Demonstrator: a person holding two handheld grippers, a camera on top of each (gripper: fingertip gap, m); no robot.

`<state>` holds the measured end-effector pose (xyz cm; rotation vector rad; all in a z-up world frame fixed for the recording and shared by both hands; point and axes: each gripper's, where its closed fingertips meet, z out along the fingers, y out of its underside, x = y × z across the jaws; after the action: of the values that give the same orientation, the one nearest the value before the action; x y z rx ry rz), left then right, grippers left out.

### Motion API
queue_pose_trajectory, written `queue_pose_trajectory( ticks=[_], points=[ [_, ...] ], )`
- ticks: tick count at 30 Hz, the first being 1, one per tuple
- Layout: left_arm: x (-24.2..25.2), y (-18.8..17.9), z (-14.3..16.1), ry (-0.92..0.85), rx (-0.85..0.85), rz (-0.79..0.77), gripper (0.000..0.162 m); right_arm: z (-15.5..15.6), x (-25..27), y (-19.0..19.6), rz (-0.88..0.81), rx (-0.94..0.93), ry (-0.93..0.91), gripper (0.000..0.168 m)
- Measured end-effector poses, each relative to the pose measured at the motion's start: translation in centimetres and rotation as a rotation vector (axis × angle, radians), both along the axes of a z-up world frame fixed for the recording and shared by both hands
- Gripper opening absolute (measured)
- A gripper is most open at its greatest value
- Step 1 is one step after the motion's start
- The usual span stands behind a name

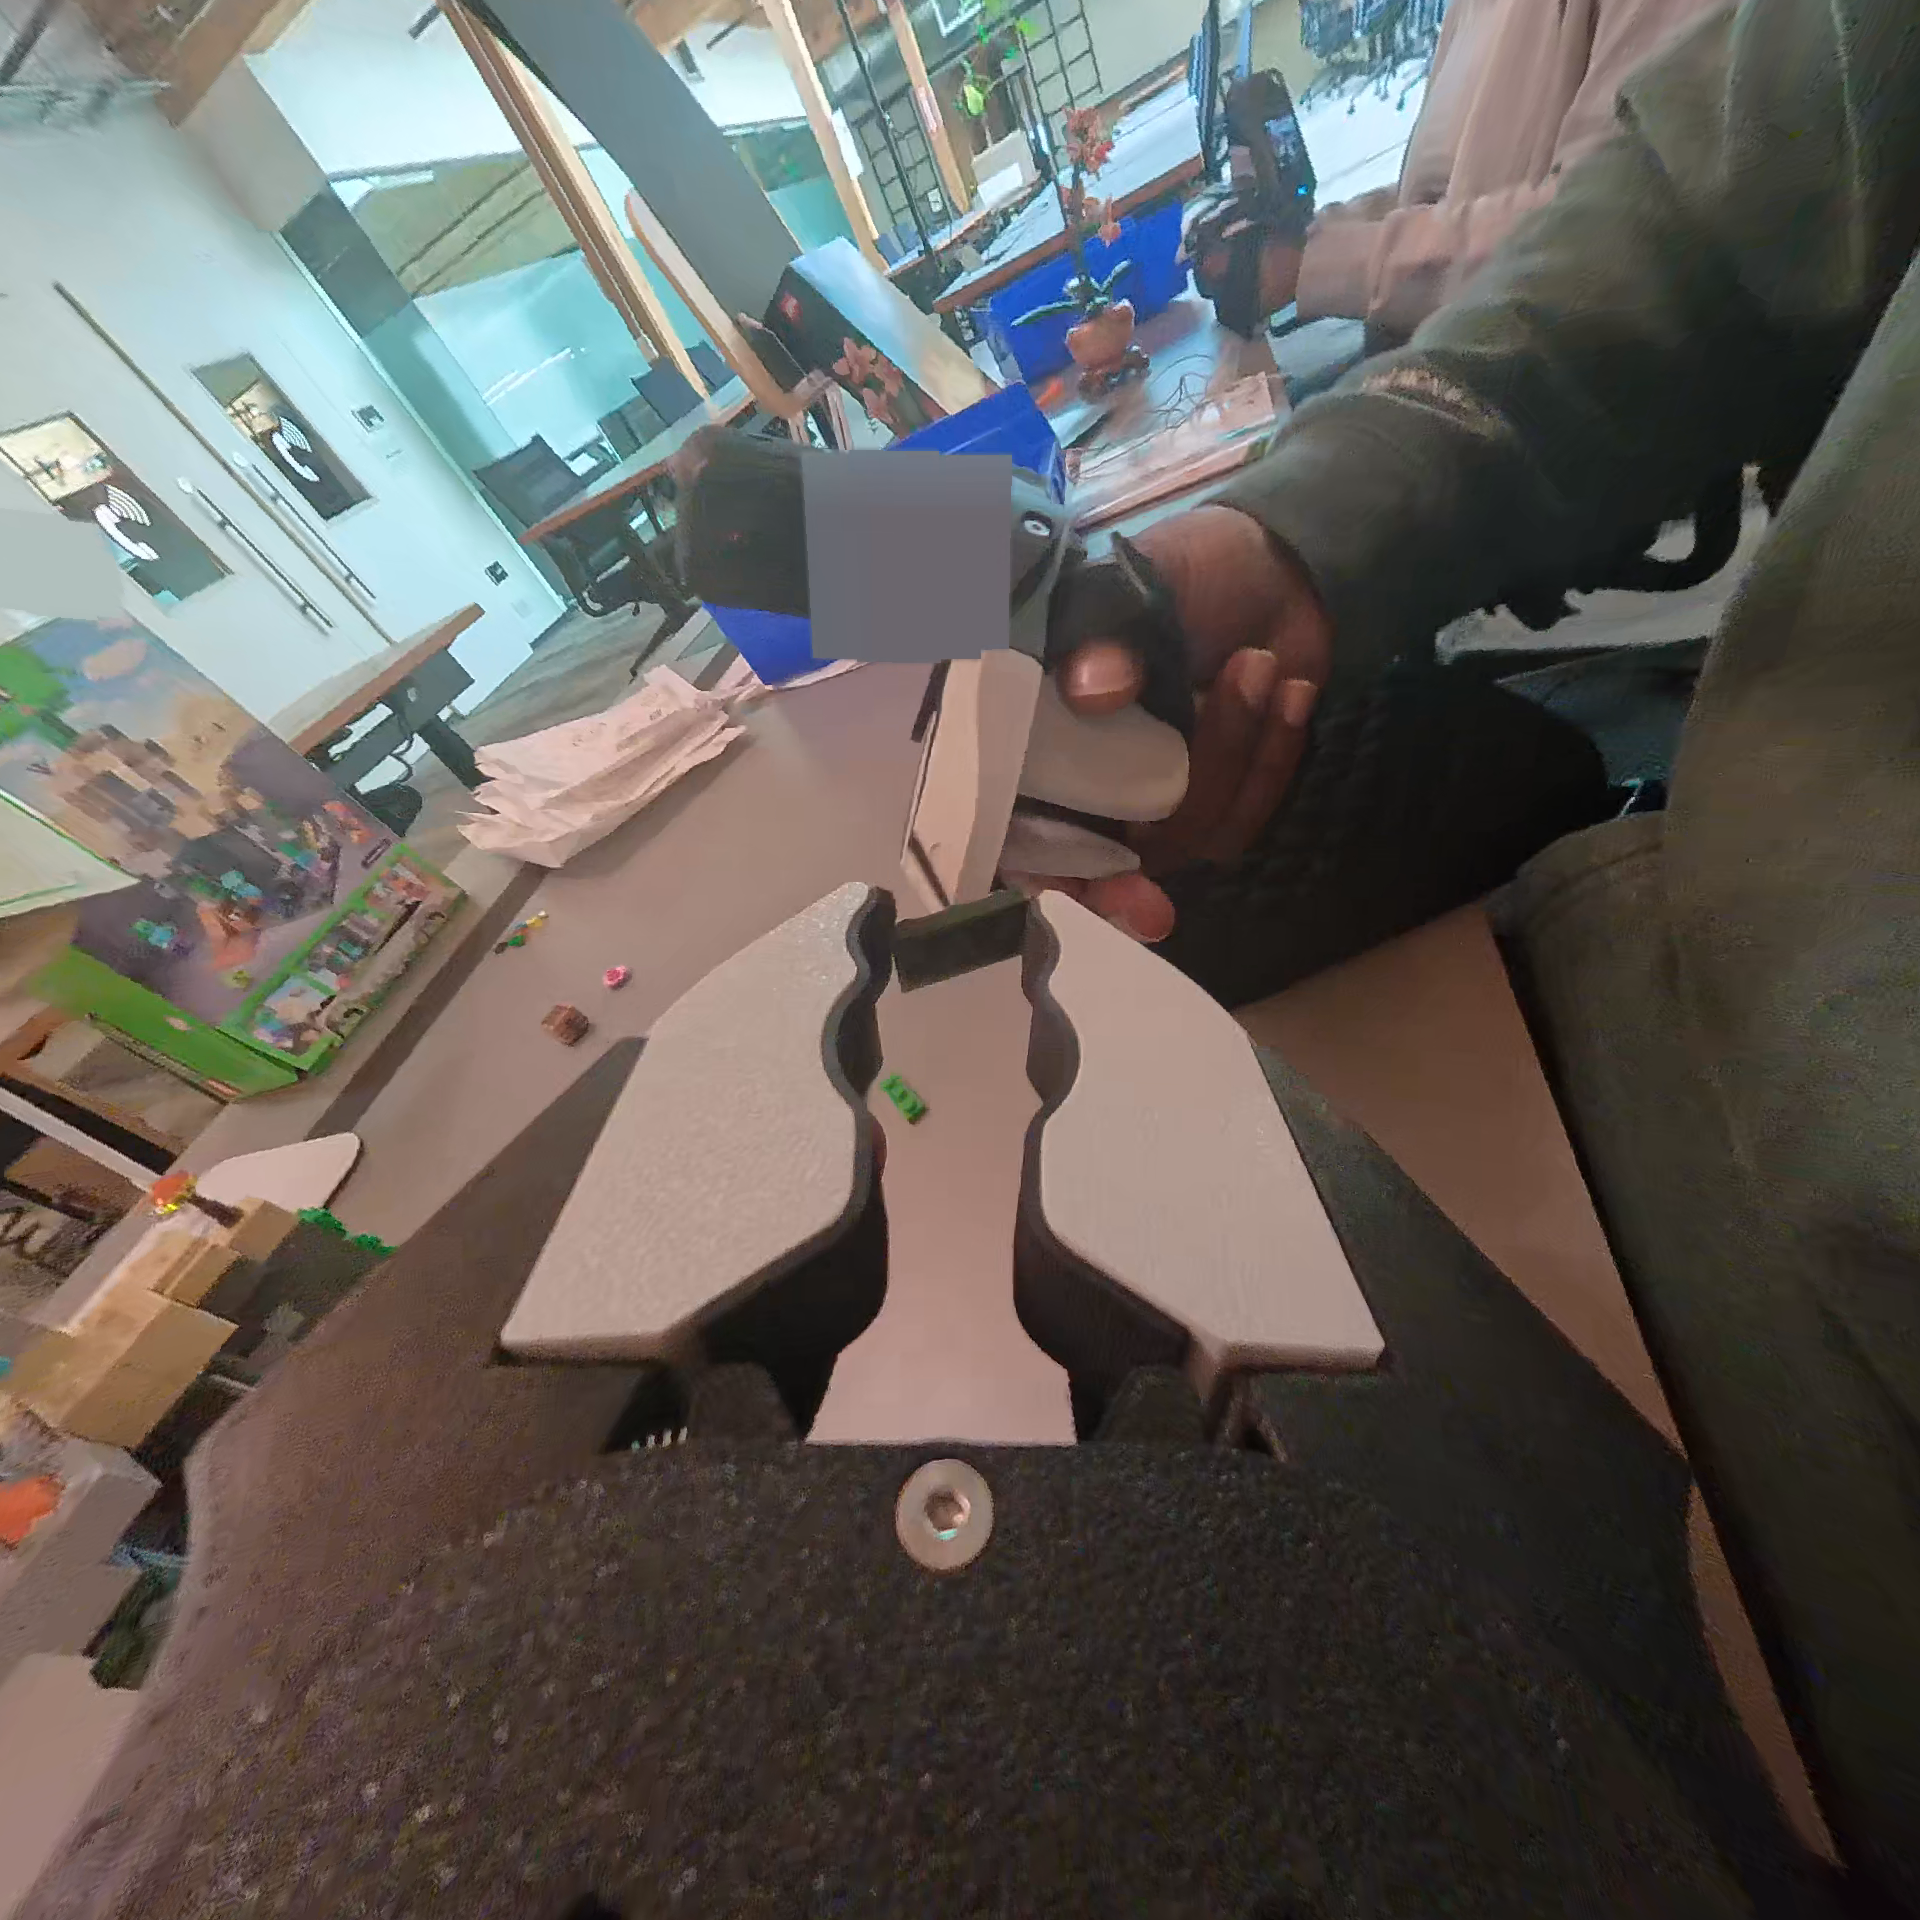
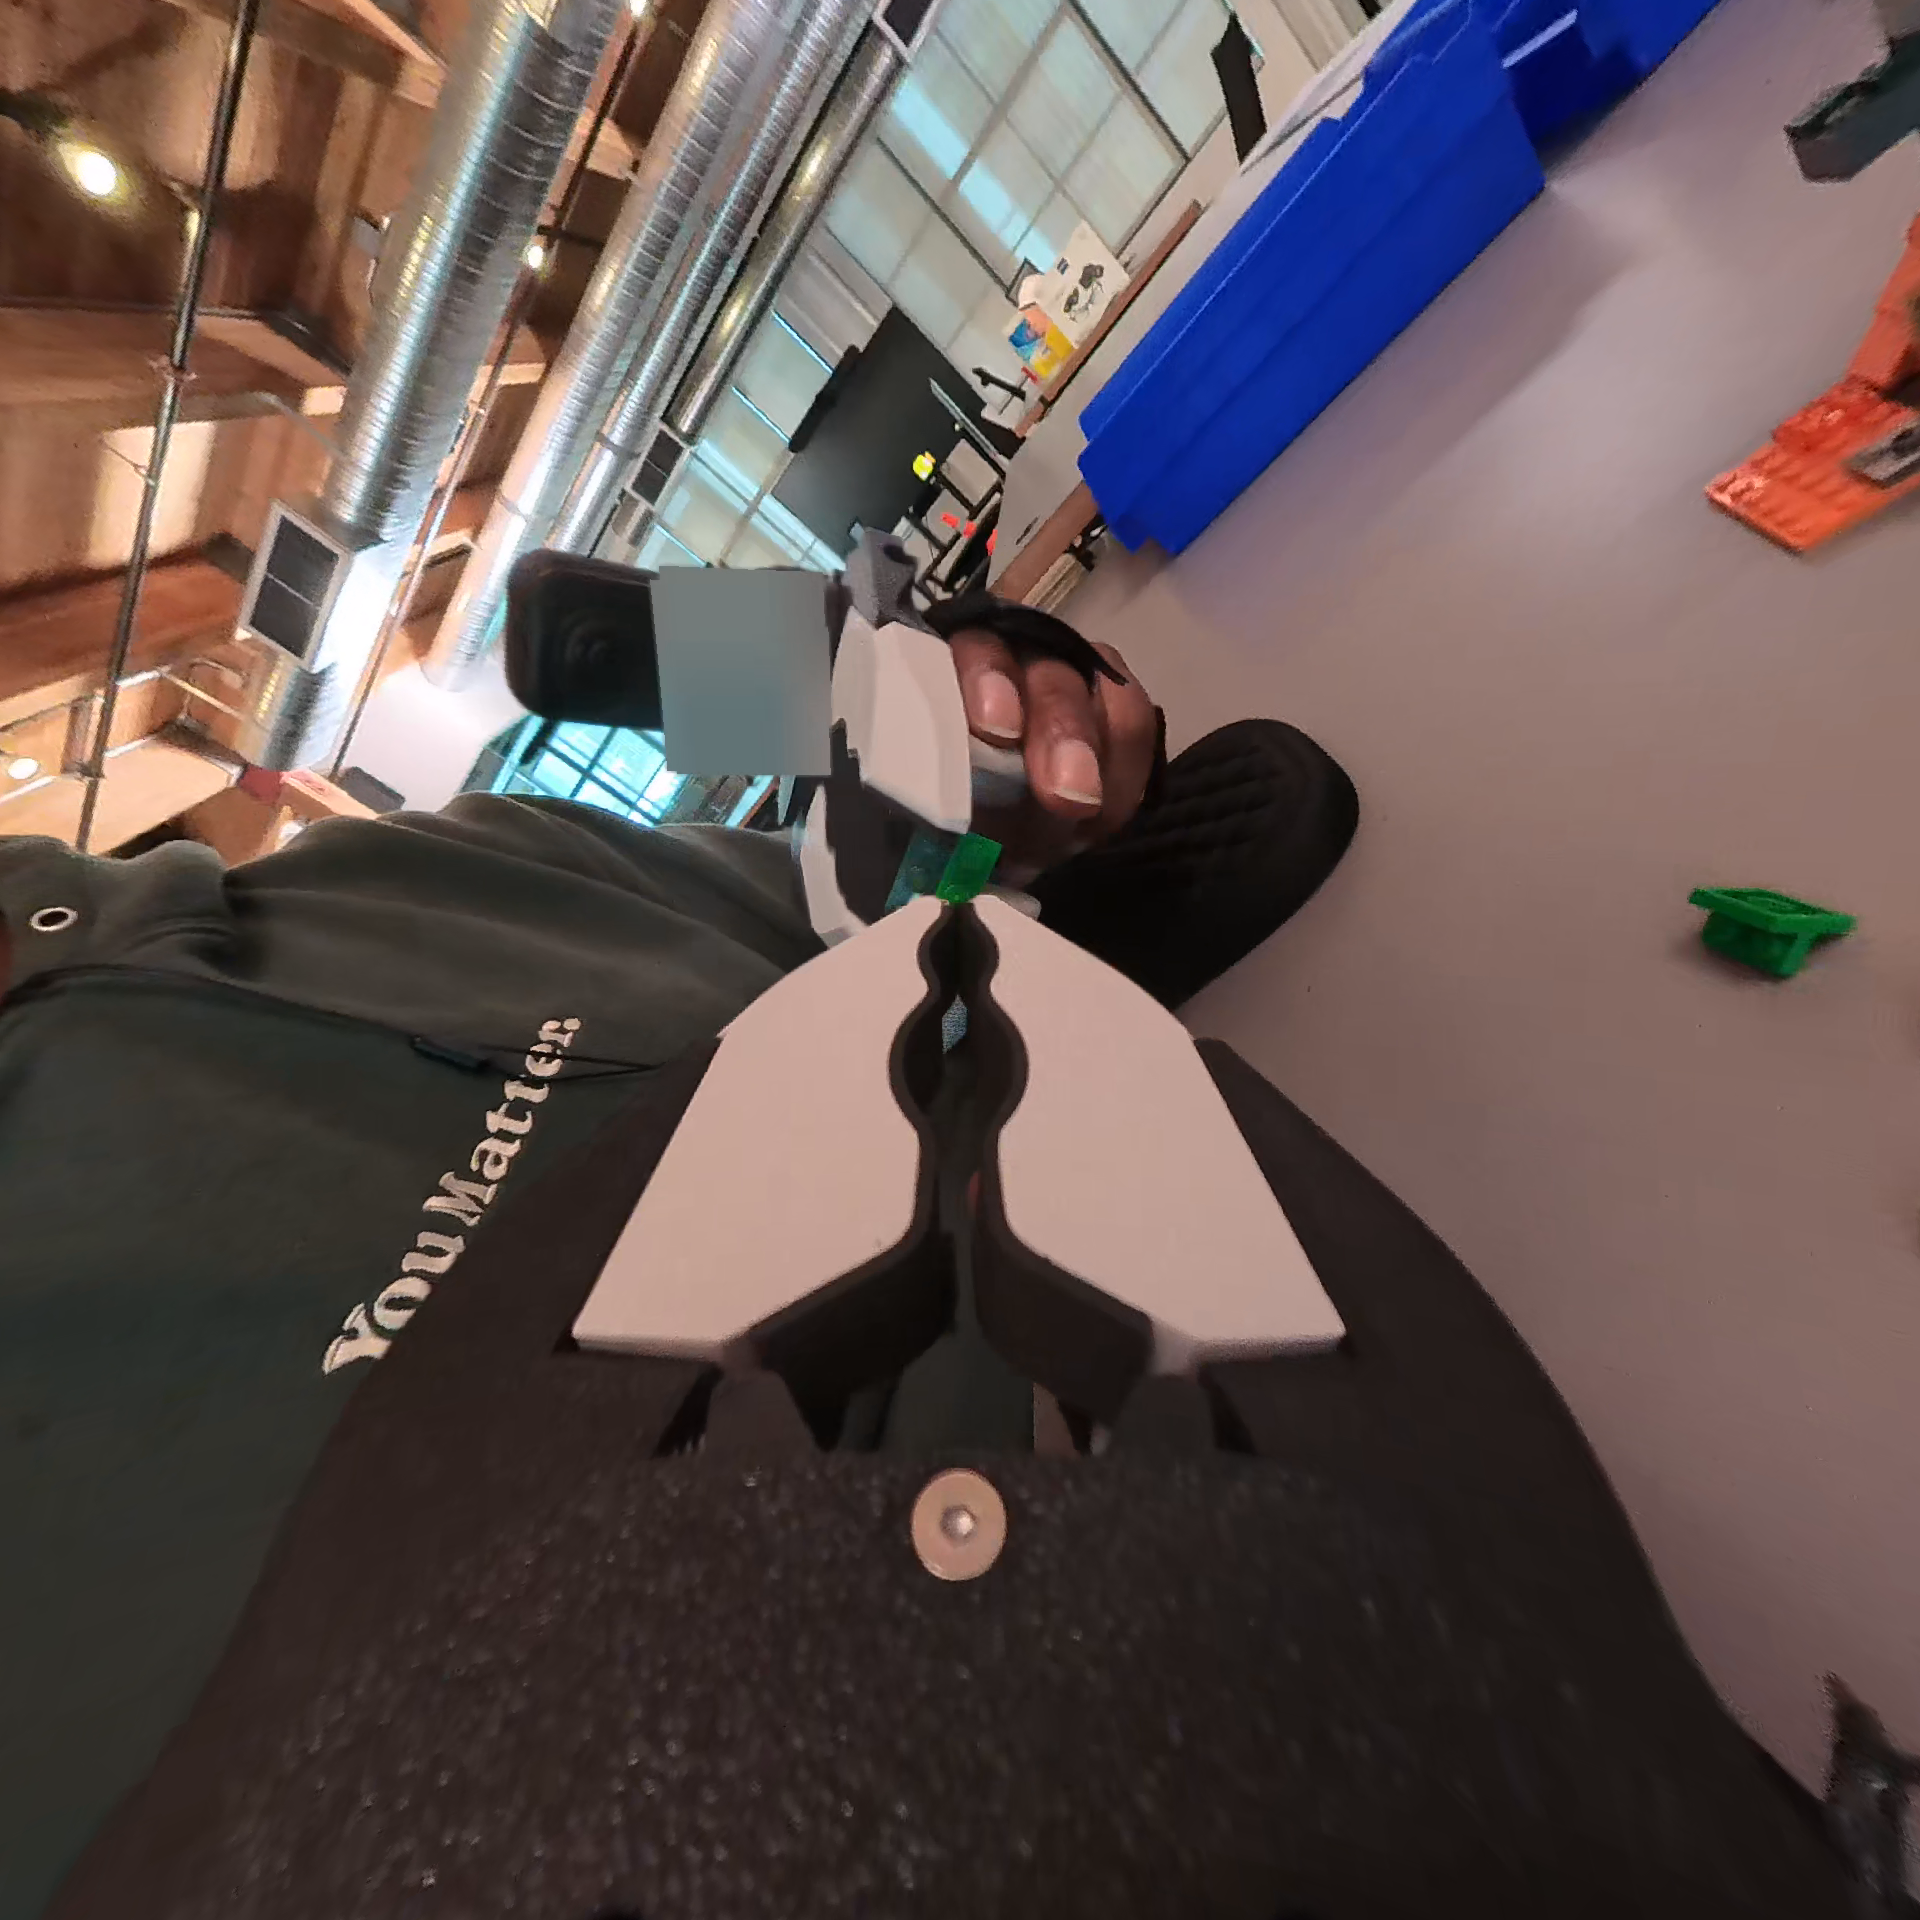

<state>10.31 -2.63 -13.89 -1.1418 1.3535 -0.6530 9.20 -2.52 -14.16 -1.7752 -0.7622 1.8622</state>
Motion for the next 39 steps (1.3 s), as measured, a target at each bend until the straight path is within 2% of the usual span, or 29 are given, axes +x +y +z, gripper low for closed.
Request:
queue_pose_trajectory(
  ticks=[4,7,10,12,14,17,20,24,29,31,33,39],
  points=[
    [-0.5,0.9,-0.2,-0.020,-0.059,0.044,0.024,0.5,0.7,1.5,-0.105,0.088,0.011,0.000],
    [-0.9,2.1,-0.2,-0.049,-0.153,0.088,0.024,1.8,2.5,4.7,-0.321,0.281,-0.034,0.000],
    [-1.1,3.3,-0.4,-0.093,-0.274,0.120,0.025,5.7,5.3,9.6,-0.646,0.492,-0.085,0.000],
    [-1.2,3.9,-0.5,-0.112,-0.344,0.130,0.025,8.4,6.9,12.8,-0.835,0.524,-0.098,0.000],
    [-1.4,4.5,-0.2,-0.135,-0.383,0.146,0.025,10.6,6.9,14.8,-0.870,0.518,-0.062,0.000],
    [-1.8,4.9,0.4,-0.161,-0.417,0.158,0.025,13.4,6.2,16.3,-0.866,0.535,0.020,0.000],
    [-2.2,5.2,0.5,-0.165,-0.418,0.173,0.025,14.6,5.3,15.1,-0.802,0.575,0.105,0.000],
    [-2.3,5.4,0.4,-0.170,-0.459,0.167,0.025,11.8,3.6,12.3,-0.655,0.680,0.044,0.000],
    [-2.4,5.6,1.4,-0.188,-0.533,0.115,0.025,6.6,2.4,8.3,-0.422,0.944,-0.177,0.000],
    [-2.5,5.7,1.7,-0.193,-0.571,0.092,0.025,4.8,1.7,6.2,-0.285,0.997,-0.240,0.000],
    [-2.4,5.6,1.6,-0.167,-0.615,0.053,0.024,4.1,1.0,4.6,-0.202,1.050,-0.267,0.004],
    [-1.4,3.6,1.4,-0.107,-0.848,-0.153,0.024,3.1,-0.6,2.7,-0.072,1.390,-0.404,0.013]
  ],
)
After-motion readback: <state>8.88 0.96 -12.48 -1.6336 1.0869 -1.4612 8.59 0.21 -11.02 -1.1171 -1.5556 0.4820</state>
